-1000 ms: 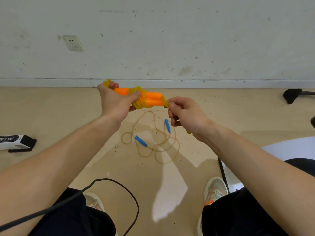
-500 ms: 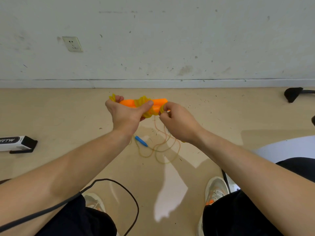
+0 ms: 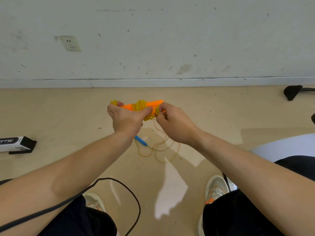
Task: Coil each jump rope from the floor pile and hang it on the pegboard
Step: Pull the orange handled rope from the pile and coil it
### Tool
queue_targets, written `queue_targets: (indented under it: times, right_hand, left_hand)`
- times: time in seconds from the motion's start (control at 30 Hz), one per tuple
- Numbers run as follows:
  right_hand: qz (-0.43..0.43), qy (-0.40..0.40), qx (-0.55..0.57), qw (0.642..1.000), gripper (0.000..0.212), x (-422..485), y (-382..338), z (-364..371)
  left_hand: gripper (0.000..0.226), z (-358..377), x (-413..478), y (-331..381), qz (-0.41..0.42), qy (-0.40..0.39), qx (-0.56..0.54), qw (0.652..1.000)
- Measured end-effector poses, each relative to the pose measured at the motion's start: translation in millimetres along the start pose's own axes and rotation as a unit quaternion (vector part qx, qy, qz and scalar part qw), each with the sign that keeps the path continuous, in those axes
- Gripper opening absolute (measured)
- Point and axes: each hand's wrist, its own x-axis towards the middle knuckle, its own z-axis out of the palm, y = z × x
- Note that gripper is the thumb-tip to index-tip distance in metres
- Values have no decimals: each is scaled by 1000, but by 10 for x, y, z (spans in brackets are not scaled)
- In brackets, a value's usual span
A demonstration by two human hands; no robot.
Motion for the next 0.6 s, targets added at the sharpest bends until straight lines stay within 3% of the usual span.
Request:
queue_targets:
  times: [0.2, 0.4, 0.6]
  right_hand:
    - [-4, 21, -50, 999, 21, -1, 67, 216]
    - [-6, 18, -52, 998, 23, -6, 76, 243]
    - [-46, -61, -22, 997, 17, -125, -35, 378]
  left_hand:
    - [87, 47, -70, -36, -51, 23, -89, 994]
    - [87, 58, -62, -34, -21, 32, -70, 997]
    - [85, 121, -110, -97, -28, 26, -73, 997]
